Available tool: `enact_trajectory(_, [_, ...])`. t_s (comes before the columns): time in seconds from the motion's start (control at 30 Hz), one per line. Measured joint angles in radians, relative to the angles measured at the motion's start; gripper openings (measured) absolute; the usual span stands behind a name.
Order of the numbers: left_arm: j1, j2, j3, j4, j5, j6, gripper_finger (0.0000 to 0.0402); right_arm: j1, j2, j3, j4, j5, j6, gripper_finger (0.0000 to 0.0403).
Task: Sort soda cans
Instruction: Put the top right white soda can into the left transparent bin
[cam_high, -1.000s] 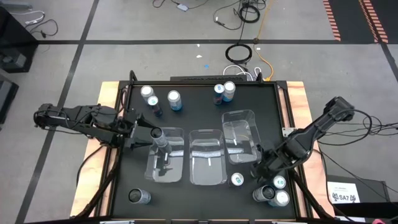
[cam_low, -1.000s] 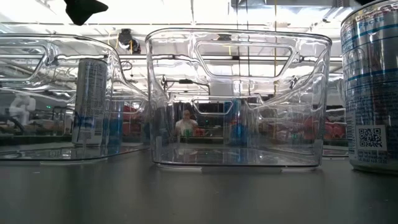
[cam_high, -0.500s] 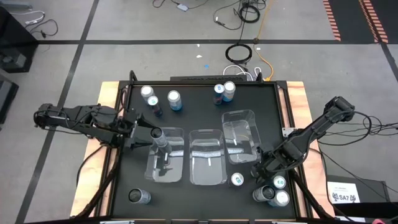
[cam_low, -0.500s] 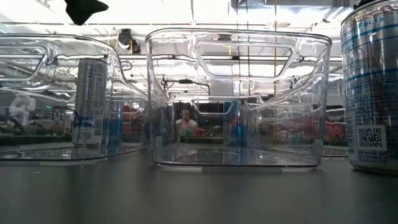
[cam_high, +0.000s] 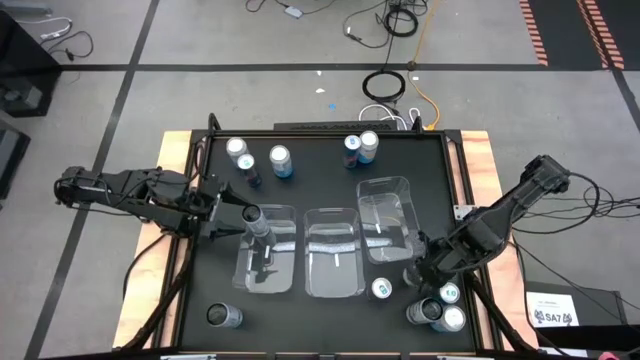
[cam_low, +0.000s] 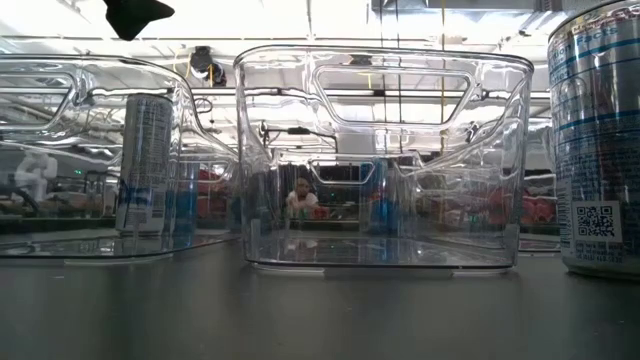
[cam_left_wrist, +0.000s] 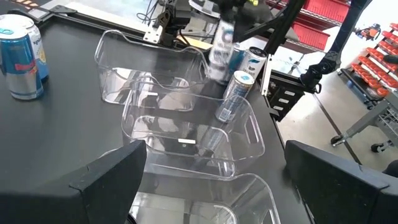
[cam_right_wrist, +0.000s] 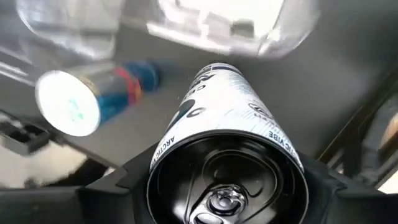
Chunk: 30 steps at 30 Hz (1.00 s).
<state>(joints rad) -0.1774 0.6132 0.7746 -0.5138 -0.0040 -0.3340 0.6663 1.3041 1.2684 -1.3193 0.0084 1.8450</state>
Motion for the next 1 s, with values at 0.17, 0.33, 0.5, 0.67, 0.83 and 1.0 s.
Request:
enact_trajectory(0.17, [0.0, 0.0, 0.0, 0.0, 0.0, 0.0, 0.0391, 0.027, -0.001, 0.205, -0.161, 0.121, 0.029, 0.0236])
enact_trajectory(0.33, [0.0, 0.0, 0.0, 0.002, 0.0, 0.0, 0.0391, -0.01, 0.006, 0.361, -0.199, 0.315, -0.057, 0.0236])
enact_trajectory(0.5, [0.0, 0.0, 0.0, 0.006, 0.0, 0.0, 0.0391, -0.167, 0.072, 0.425, -0.076, 0.421, -0.372, 0.0236])
enact_trajectory(0.67, [0.0, 0.0, 0.0, 0.011, 0.0, -0.001, 0.0391, -0.369, 0.217, 0.473, 0.254, 0.277, -0.796, 0.0236])
enact_trajectory(0.83, [0.0, 0.0, 0.0, 0.011, 0.001, -0.002, 0.0391, -0.503, 0.459, 0.701, 0.283, 0.14, -1.07, 0.0236])
enact_trajectory(1.0, [0.0, 0.0, 0.0, 0.006, 0.023, -0.001, 0.0391, -0.572, 0.735, 1.044, 0.095, 0.076, -1.178, 0.0236])
